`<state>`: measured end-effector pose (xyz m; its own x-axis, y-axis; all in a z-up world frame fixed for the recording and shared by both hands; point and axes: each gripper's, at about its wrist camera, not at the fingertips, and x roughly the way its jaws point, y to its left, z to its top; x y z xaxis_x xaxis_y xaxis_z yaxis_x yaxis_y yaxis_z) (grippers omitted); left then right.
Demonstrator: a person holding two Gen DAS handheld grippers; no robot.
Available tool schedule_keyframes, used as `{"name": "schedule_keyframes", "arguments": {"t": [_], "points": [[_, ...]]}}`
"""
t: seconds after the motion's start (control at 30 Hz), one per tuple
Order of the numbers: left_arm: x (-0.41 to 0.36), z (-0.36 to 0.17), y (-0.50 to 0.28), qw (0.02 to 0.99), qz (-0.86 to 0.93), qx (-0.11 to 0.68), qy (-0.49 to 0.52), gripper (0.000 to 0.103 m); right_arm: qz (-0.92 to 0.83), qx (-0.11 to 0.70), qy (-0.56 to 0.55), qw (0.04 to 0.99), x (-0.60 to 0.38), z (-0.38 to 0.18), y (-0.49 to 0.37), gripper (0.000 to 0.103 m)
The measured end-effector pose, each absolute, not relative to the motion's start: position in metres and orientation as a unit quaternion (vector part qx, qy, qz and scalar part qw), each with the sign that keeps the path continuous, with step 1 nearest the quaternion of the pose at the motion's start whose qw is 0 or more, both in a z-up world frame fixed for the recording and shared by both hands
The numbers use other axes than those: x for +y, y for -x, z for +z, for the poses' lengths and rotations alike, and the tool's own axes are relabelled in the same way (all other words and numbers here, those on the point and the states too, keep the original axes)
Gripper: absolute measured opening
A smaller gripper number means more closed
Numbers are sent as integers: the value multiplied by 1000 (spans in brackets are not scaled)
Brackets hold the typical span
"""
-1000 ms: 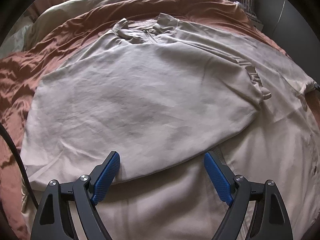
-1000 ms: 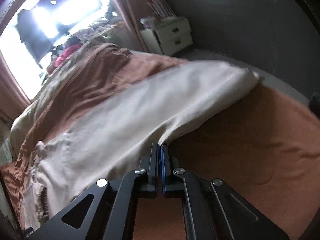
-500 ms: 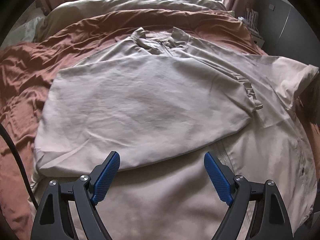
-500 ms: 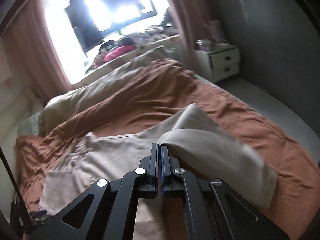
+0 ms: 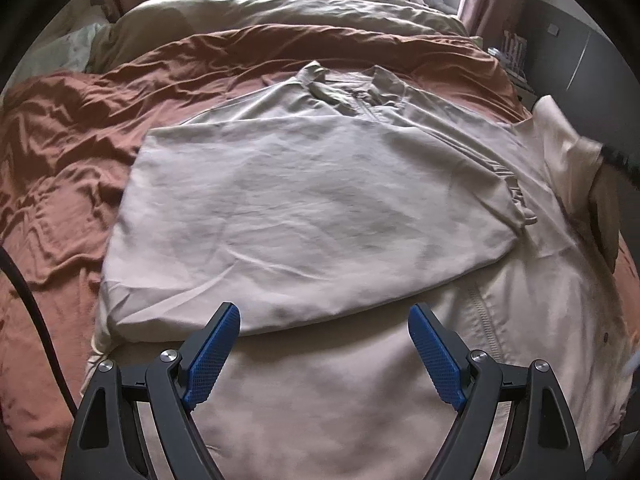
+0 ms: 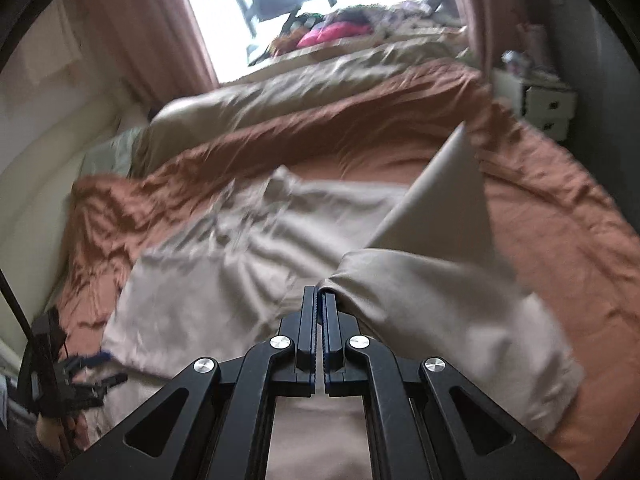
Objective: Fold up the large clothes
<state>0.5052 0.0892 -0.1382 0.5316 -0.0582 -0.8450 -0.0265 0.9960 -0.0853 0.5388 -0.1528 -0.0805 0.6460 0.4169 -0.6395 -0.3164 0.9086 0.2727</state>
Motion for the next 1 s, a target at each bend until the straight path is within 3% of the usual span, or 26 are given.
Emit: {"name": "schedule_keyframes", "arguments": {"t": [0.17,0.33,0.37,0.43,0.47,0.5,0.7,1.0], "points": [[100,-145,-507,872,-8,486,52,87,200,404,-45,892,-129,-102,-563,0],[102,-153,-507,868,-9,493,52,87,200,455,-97,862,-136,-121,-569,1],[102,-154,-507,868,-9,494,52,87,194,453,-97,864,-138,-119,-567,5],[103,-154,-505,868,-9,493,53,87,175,443,-94,874,-156,-112,-564,27],[102,-154,-505,868,-10,493,55,87,173,437,-102,877,-163,-110,-559,49],[102,-153,-504,868,-10,493,56,87,170,427,-115,880,-176,-104,-558,64],[96,-144,-502,871,-12,488,57,87,130,395,-150,897,-250,-76,-554,66],[72,-144,-511,872,-21,487,46,87,16,415,-221,882,-374,-110,-556,66]]}}
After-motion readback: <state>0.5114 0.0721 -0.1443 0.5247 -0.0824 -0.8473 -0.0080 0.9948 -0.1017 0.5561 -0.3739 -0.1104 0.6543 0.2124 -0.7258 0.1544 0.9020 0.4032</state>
